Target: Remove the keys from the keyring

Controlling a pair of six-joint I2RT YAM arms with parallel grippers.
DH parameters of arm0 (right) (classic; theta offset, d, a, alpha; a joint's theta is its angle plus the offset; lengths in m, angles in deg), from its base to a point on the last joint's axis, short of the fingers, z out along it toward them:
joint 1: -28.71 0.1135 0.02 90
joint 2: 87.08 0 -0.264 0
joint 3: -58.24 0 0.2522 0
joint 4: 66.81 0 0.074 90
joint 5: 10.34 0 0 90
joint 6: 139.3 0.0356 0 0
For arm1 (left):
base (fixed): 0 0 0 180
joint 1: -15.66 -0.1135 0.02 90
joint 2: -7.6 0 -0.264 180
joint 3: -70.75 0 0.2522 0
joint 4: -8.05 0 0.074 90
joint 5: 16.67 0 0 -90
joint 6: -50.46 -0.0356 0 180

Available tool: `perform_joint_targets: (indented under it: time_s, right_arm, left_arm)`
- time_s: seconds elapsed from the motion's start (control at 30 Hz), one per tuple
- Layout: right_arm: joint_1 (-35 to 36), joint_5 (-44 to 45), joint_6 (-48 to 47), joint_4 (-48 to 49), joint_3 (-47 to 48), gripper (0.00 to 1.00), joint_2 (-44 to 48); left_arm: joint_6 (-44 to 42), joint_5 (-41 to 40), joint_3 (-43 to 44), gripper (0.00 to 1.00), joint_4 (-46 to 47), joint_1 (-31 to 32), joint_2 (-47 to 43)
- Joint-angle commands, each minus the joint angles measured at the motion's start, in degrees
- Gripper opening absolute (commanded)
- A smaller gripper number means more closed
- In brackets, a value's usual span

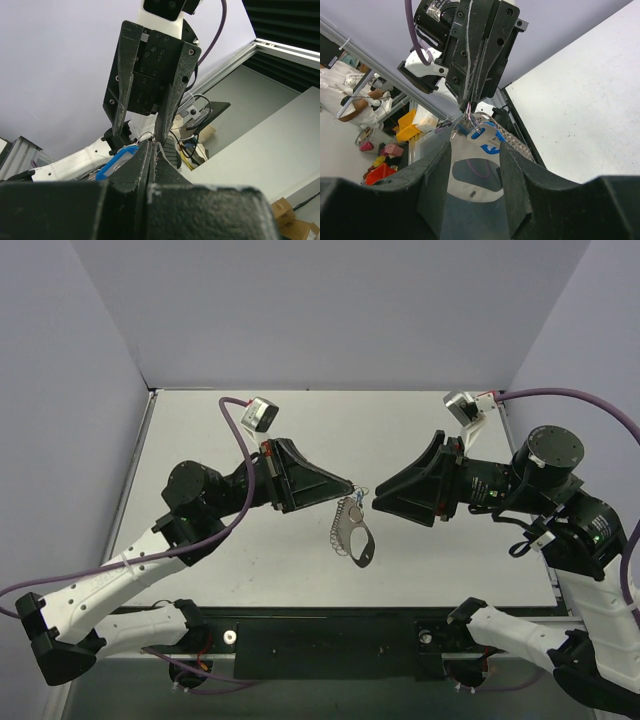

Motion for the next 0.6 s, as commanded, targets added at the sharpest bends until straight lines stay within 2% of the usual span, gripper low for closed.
perform_joint_targets:
  time_s: [0.0,0.1,0.47,0.57]
  right_arm:
    - [0.06,0.07,-0.05,5.16,-0.57,0.38,0.02]
    - [0.06,-0.19,0.22,5.78,-0.05,0.33,-0.94]
    - [-0.21,-0.1,0.48,7.1,0.39,0.27,-2.26]
    - [-0.29,-0.28,0.48,7.28,0.57,0.19,-2.44]
  left_arm:
    - [2.41,2.0,0.85,0.0,4.84,-1.16,-0.18]
    - [2.58,2.0,0.32,0.0,5.1,-1.77,-0.18]
    - [4.51,2.53,-0.64,0.0,8.71,-2.21,1.05]
    - [4.6,2.52,-0.64,0.0,8.97,-2.21,1.05]
